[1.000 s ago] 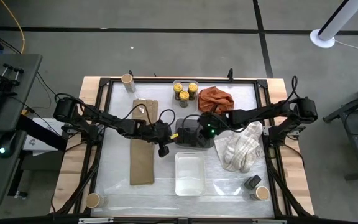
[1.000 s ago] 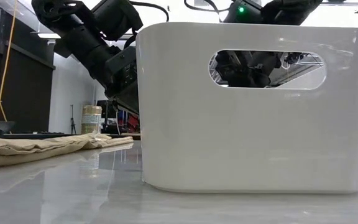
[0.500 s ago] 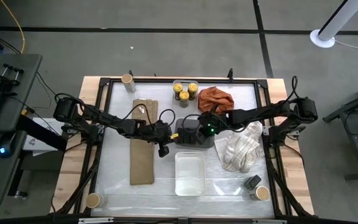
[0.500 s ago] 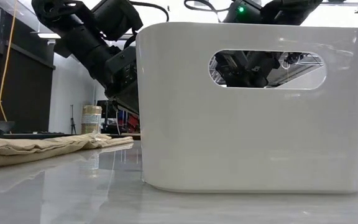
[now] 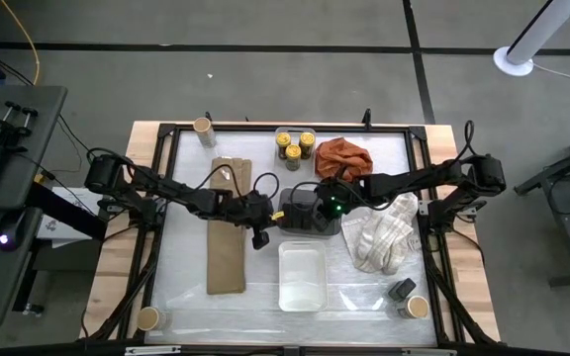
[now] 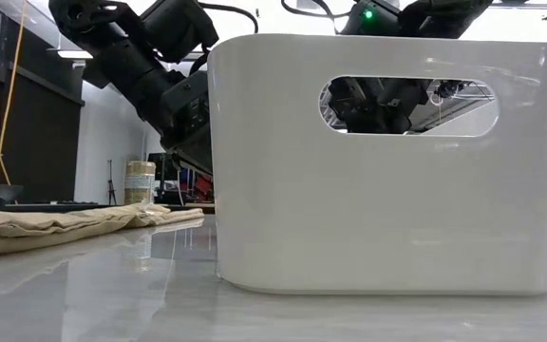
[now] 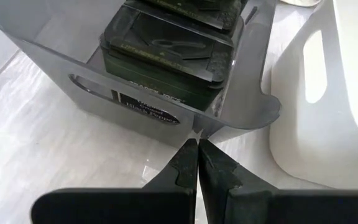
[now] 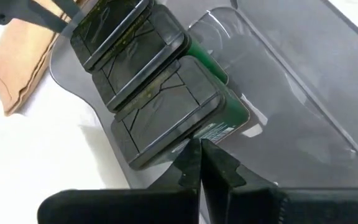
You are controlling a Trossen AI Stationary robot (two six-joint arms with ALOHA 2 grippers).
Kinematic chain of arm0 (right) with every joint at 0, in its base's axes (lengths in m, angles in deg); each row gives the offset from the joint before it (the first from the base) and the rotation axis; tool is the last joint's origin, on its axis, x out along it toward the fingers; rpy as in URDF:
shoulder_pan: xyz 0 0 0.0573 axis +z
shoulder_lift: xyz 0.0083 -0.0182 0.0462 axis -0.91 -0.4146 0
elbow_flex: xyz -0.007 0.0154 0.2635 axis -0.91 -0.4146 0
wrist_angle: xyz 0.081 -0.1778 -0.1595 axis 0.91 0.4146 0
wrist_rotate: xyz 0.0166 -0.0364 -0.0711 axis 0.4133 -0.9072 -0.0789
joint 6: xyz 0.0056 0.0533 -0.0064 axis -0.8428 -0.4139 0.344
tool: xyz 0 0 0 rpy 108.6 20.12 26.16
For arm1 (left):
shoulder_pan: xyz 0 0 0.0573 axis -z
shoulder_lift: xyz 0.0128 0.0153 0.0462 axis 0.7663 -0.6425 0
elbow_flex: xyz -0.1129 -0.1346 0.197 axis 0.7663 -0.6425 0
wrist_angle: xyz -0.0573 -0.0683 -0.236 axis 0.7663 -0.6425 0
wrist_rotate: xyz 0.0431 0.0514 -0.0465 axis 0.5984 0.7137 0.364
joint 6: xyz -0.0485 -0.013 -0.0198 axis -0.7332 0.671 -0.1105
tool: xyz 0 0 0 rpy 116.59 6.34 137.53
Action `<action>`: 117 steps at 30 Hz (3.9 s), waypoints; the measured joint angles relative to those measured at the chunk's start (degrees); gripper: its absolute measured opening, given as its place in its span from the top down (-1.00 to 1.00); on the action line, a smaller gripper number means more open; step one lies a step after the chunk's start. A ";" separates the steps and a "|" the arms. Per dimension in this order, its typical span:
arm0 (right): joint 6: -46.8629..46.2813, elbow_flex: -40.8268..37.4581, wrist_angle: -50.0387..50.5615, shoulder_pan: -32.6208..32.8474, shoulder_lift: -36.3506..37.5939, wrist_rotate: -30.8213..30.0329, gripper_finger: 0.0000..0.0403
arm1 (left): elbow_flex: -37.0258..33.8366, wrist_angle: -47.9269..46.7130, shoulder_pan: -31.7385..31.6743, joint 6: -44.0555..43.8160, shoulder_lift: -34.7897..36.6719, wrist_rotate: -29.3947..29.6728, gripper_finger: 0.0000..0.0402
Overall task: Sort spices by type
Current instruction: Put the top black seasoning can into the black bin, then put the top left gold seasoning bottle into the white bin
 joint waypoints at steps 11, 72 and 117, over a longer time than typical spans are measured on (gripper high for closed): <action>5.78 0.00 5.55 -1.93 4.90 0.20 1.00 | 0.07 -13.06 -6.98 4.03 9.84 -3.35 1.00; 13.14 0.00 7.29 -7.45 10.62 2.47 1.00 | 34.07 -62.60 -61.94 -3.03 -8.93 6.19 -0.37; 1.10 -0.02 23.75 19.22 35.12 -19.41 1.00 | 52.62 -51.25 19.58 -5.45 -11.13 7.22 -0.16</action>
